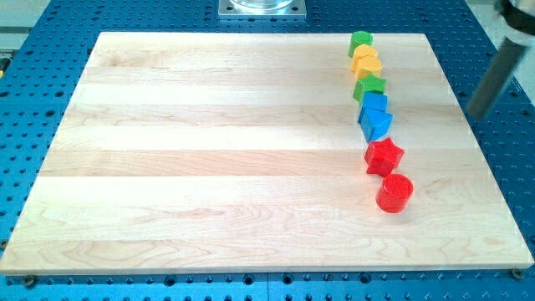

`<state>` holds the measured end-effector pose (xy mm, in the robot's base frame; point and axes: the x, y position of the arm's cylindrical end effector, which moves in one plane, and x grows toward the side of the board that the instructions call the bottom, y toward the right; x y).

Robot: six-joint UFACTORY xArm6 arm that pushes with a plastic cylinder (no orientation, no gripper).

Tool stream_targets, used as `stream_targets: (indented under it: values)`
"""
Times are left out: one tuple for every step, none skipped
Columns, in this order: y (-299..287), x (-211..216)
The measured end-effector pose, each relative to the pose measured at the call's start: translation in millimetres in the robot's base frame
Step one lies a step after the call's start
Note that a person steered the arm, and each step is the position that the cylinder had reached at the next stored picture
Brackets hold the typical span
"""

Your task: Push the red circle into the red star

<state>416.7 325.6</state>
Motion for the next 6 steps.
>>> stream_targets:
  values:
    - [-47, 100]
    - [-116, 150]
    - [-164, 150]
    - [-181, 131]
    - [-183, 131]
    - [-146, 127]
